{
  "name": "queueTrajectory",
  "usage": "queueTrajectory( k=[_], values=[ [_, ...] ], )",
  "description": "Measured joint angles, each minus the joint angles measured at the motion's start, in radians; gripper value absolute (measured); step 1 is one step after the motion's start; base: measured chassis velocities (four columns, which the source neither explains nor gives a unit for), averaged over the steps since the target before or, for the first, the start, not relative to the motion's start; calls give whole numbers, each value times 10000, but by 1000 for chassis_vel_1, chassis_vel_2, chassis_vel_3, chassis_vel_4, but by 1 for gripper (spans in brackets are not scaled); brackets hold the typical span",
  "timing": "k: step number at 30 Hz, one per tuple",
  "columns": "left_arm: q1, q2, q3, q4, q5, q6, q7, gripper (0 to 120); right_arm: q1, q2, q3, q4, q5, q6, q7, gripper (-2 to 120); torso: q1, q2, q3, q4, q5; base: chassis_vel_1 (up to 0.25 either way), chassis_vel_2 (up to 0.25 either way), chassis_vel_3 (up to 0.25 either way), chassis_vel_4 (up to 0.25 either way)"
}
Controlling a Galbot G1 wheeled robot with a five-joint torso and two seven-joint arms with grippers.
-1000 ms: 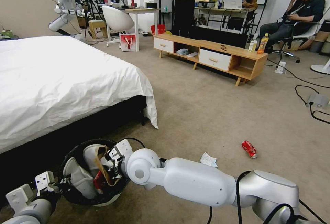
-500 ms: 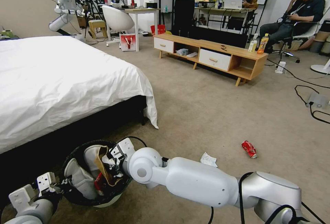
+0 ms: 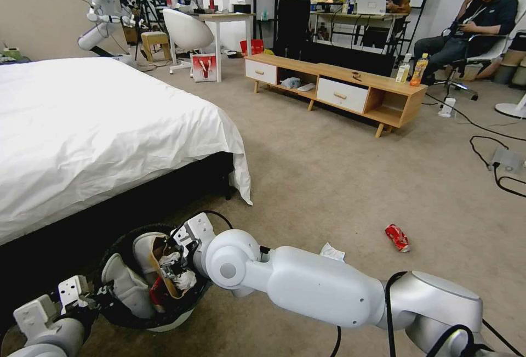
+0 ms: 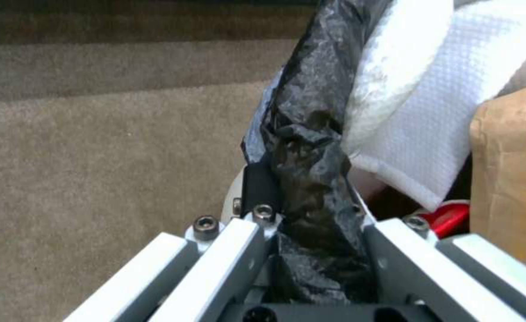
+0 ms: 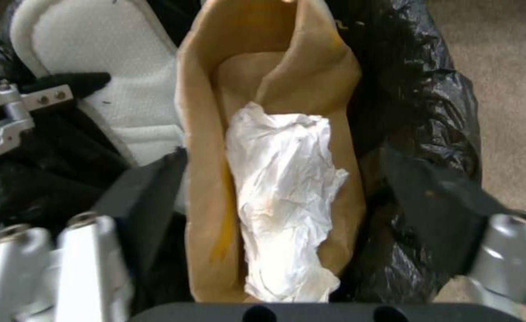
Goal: Pick up the trash bin and place the garbage on the floor into it.
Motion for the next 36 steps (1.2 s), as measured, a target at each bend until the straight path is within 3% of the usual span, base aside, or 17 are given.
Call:
queueTrajectory(
  k=[4, 15, 23, 29, 31, 32, 34, 36],
  values=[
    [-1, -22, 9, 14, -2, 0, 3, 3, 0, 47, 11, -29, 48, 0, 81, 99, 0, 0, 0, 0, 0, 0, 0, 0, 0],
    [14, -27, -5, 79, -4, 0, 18, 3, 29, 73, 391, 347, 98, 0, 338, 100, 0, -1, 0, 1, 0, 0, 0, 0, 0],
    [-23, 90, -77, 260, -8, 1, 21, 3, 307, -500, 1245, 1864, 881, 0, 765, 100, 0, -1, 0, 0, 0, 0, 0, 0, 0],
    [40, 147, -183, 283, -29, 1, 26, 3, 240, -1336, 2383, 3221, 1142, 0, 699, 100, 0, 0, -1, 0, 1, 0, 0, 0, 0],
    [88, 191, -251, 283, -42, 1, 29, 3, -55, -2146, 3239, 3863, 1085, 96, 306, 100, 0, 0, 0, 4, 3, 0, 0, 0, 0],
    [88, 191, -251, 283, -42, 1, 29, 3, -55, -2146, 3239, 3863, 1085, 96, 306, 100, 0, 0, 0, 4, 3, 0, 0, 0, 0],
    [157, 233, -344, 285, -47, 0, 28, 3, -618, -3260, 4241, 4509, 456, 770, -606, 100, 0, 0, -1, -4, 3, 0, 0, 0, 0],
    [192, 251, -379, 286, -50, 1, 29, 3, -976, -3709, 4722, 4767, 78, 1162, -1046, 100, 0, 2, -1, -3, 4, 0, 0, 0, 0]
  ],
)
